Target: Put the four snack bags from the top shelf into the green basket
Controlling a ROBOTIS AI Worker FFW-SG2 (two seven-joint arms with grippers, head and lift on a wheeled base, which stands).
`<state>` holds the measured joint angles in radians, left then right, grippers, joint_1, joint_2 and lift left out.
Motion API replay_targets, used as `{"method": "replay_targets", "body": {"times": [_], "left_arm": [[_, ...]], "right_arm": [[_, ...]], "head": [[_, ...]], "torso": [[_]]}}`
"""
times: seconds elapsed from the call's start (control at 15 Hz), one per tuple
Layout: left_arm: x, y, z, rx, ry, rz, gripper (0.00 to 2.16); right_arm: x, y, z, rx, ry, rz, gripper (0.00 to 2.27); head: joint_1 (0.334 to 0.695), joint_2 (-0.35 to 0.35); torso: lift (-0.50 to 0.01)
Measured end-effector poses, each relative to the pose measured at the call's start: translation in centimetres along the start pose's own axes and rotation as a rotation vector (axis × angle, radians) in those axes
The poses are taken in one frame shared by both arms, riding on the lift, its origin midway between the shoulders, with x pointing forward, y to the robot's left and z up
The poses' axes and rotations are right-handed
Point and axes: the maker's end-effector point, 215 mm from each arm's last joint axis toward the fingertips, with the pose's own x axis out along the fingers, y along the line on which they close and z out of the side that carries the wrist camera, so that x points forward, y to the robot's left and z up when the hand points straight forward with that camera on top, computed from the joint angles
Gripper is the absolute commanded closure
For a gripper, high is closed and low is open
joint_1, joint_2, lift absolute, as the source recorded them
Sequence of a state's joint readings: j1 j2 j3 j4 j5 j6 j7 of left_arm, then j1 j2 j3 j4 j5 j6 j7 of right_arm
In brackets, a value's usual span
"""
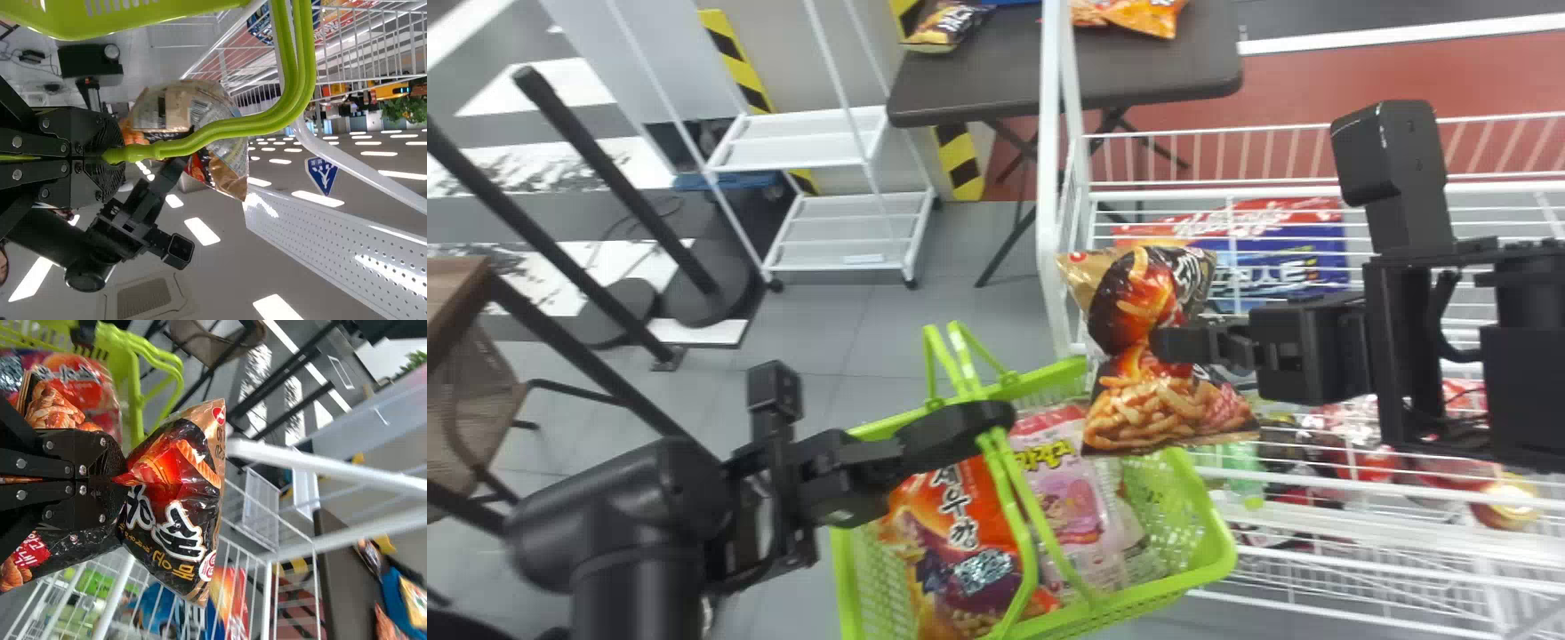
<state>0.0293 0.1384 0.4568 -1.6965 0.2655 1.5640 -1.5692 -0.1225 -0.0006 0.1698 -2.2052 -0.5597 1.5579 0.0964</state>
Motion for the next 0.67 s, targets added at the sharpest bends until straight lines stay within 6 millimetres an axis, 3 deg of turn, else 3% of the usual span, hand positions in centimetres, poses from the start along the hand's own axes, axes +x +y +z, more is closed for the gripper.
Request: {"method": "replay_targets", "body": {"times": [0.33,0.47,0.53,0.6,0.67], "left_arm": [[0.5,-1.1,1.5,0.031,-0.004,-0.019,2.15],[0.6,-1.2,1.6,0.032,-0.004,-0.022,2.15],[0.6,-1.3,1.6,0.032,-0.005,-0.026,2.15],[0.6,-1.3,1.6,0.033,-0.006,-0.028,2.15],[0.6,-1.4,1.6,0.033,-0.007,-0.03,2.15]], "right_arm": [[2.1,2.7,-2.3,-0.011,0.073,0.066,2.26],[2.8,3.3,-3.4,-0.005,0.103,0.08,2.03],[3.4,3.4,-4.2,0.003,0.128,0.089,1.68],[3.9,3.5,-4.9,0.016,0.151,0.102,0.97],[4.3,3.7,-5.6,0.031,0.172,0.117,0.01]], "head": [[0.695,0.35],[0.695,0.35],[0.695,0.35],[0.695,0.35],[0.695,0.35]], "torso": [[0.0],[0.0],[0.0],[0.0],[0.0]]}}
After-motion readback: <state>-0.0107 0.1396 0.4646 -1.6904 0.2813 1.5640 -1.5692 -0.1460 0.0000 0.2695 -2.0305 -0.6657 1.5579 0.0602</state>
